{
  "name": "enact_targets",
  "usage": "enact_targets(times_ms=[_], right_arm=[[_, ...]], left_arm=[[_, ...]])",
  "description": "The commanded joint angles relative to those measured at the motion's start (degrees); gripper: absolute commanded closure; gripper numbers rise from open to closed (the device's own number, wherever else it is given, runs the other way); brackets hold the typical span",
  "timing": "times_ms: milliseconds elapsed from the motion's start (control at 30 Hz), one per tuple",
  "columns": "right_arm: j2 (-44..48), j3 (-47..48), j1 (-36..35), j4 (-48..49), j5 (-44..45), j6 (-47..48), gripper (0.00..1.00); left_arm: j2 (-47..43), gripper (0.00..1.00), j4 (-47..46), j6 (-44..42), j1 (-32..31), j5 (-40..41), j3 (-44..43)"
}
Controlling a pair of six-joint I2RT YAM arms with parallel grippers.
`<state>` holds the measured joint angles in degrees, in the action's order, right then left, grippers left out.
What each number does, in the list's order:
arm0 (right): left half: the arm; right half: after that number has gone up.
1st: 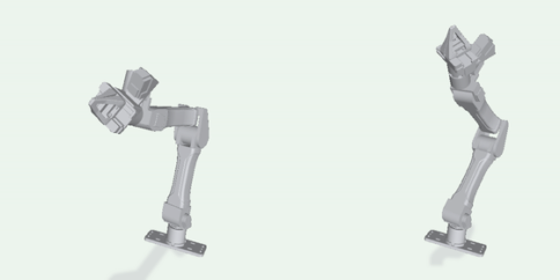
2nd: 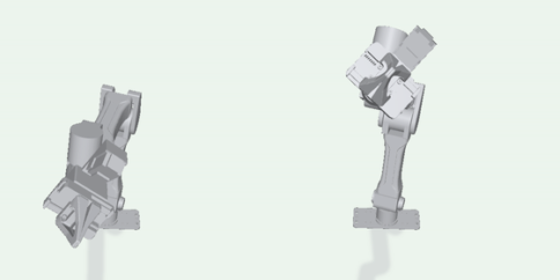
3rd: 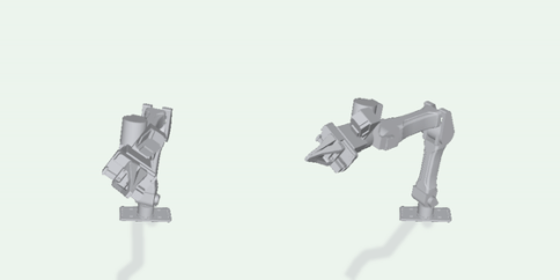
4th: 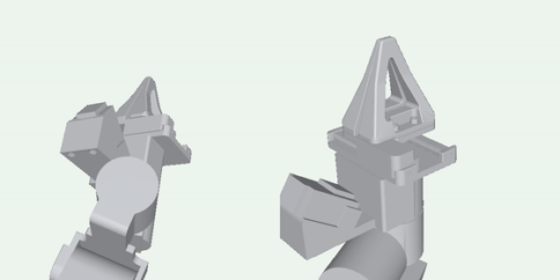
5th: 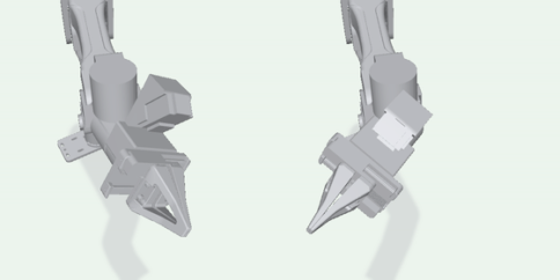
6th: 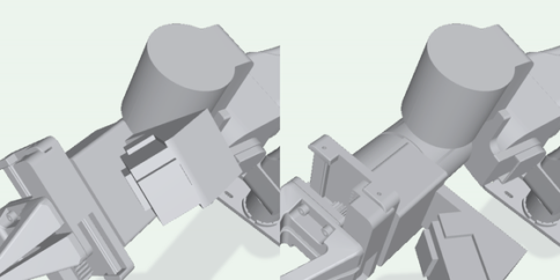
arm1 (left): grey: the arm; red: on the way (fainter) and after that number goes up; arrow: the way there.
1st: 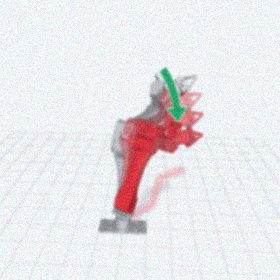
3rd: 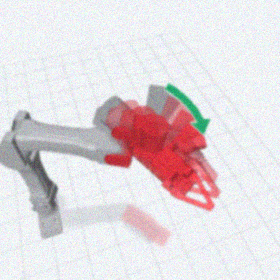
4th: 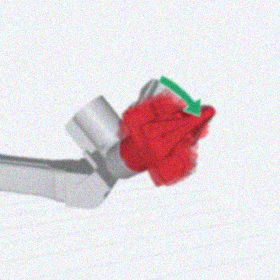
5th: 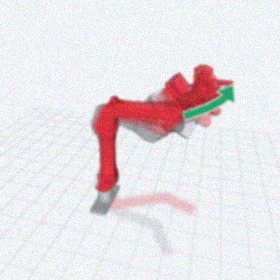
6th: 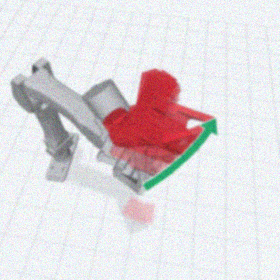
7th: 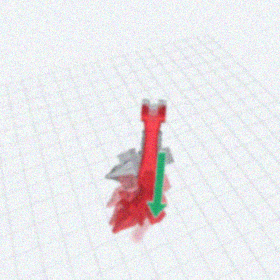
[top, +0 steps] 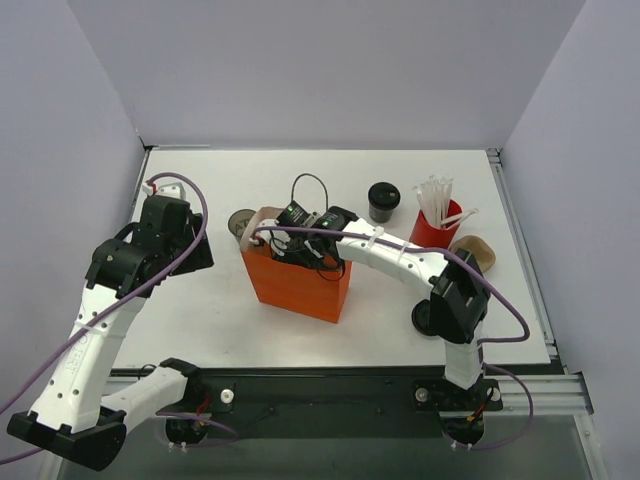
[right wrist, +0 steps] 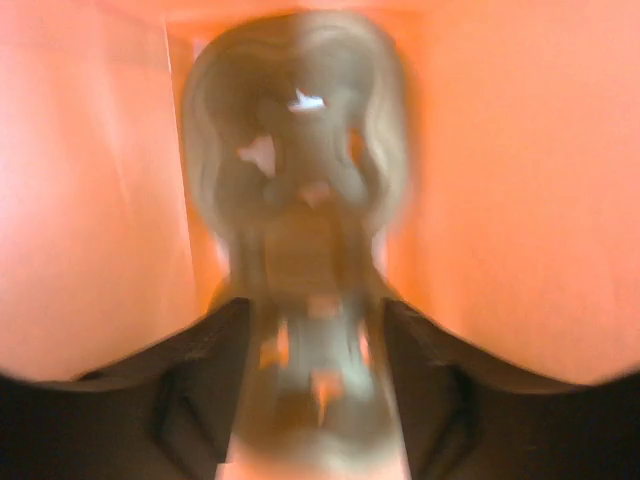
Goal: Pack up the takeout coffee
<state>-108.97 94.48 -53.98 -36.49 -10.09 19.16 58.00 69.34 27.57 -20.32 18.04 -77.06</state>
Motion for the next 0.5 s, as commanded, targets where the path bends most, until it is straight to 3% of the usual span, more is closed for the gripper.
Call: enact_targets(times_ms=[0,100,333,467], right_arm=[[2.0,0.79,0.63,0.89,2.44,-0.79,0.41],[3.84,1.85,0.63,0.46,3.05,-0.88,0.36],[8.59,6.59,0.54,-3.93,3.93,-3.07,0.38],[10.88,10.8,0.54,-6.48,3.15,-5.88,0.4]], left_arm=[[0.36,0.3,0.27,-1.47,-0.51,1.91,-2.31],[0.89,0.27,-0.26,-1.99,-0.51,0.42,-2.75],[0.89,0.1,-3.94,-3.84,-0.51,-5.64,-4.06],[1.76,0.09,-8.77,-6.64,-0.69,-8.98,-6.09]])
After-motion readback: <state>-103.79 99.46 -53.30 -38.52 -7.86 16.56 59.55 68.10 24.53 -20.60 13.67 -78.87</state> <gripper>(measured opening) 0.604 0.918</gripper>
